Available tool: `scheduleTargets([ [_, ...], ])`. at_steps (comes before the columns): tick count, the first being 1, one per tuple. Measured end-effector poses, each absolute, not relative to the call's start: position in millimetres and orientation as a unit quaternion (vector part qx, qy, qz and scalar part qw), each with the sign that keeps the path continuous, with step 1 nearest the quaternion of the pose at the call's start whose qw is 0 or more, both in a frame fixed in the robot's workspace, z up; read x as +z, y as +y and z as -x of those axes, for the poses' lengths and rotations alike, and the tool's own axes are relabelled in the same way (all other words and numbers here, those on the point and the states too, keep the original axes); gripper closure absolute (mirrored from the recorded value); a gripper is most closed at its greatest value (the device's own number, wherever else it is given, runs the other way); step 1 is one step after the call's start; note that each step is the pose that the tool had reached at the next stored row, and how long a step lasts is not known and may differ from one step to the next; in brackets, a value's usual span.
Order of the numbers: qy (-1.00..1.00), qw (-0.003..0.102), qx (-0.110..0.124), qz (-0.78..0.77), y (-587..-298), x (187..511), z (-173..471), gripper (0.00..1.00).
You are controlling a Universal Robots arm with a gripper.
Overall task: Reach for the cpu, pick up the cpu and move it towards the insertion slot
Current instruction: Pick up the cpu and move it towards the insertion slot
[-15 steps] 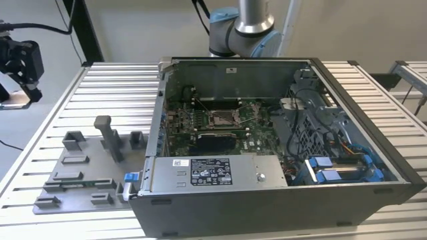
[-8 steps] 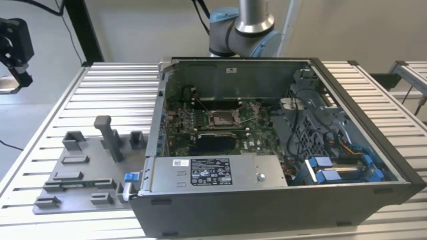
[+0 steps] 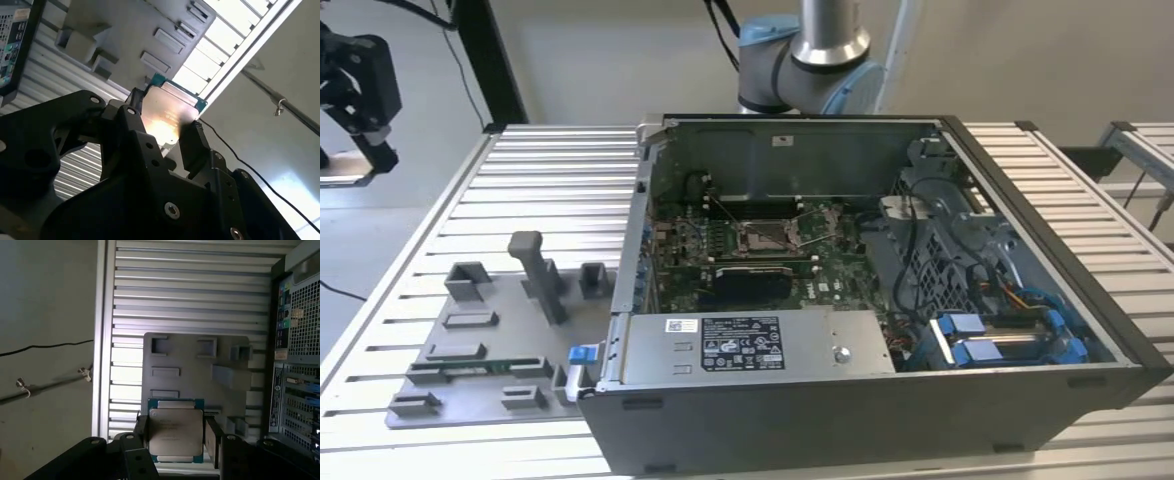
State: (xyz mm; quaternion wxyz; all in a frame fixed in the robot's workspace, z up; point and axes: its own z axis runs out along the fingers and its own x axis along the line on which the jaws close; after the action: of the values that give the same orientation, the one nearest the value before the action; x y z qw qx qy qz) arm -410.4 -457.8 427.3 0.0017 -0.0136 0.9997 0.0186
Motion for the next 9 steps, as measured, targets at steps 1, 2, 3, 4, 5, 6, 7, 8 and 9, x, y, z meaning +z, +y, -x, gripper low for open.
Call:
scheduleTargets([
  [1,1.0,0.002,0.019,0.014,-457.8,427.3,406.0,1.0],
  [2,1.0,0.002,0.019,0.014,-457.8,427.2,401.3,1.0],
  [3,1.0,0.002,0.019,0.014,-457.8,427.3,396.9,1.0],
  [4,1.0,0.002,0.019,0.014,-457.8,427.2,392.4,1.0],
  [5,1.0,0.002,0.019,0.014,-457.8,427.2,388.0,1.0],
  [6,1.0,0.002,0.019,0.014,-457.8,427.2,383.1,1.0],
  [7,1.0,0.002,0.019,0.014,-457.8,427.2,378.8,1.0],
  [8,1.0,0.002,0.019,0.014,-457.8,427.3,373.9,1.0],
  [9,1.0,0.002,0.019,0.014,-457.8,427.2,369.7,1.0],
])
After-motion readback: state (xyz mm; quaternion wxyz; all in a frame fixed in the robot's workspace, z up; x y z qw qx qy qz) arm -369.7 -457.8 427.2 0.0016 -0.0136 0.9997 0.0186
